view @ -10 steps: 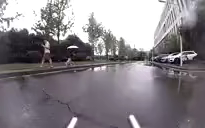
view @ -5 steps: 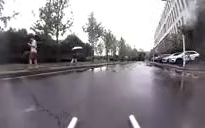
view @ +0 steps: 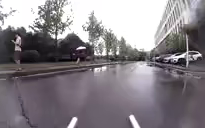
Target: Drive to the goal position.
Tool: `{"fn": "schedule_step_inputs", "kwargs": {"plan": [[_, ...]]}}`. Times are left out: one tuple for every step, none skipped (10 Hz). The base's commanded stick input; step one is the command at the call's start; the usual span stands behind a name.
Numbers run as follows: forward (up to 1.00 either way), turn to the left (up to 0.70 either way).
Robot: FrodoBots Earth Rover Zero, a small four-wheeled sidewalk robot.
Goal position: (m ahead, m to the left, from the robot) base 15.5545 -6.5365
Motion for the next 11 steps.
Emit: {"fn": "schedule_step_inputs", "kwargs": {"plan": [[0.70,0.00],[0.70,0.00],[0.70,0.00],[0.70,0.00],[0.70,0.00],[0.70,0.00],[0.70,0.00],[0.70,0.00],[0.70,0.00],[0.70,0.00],[0.70,0.00]]}}
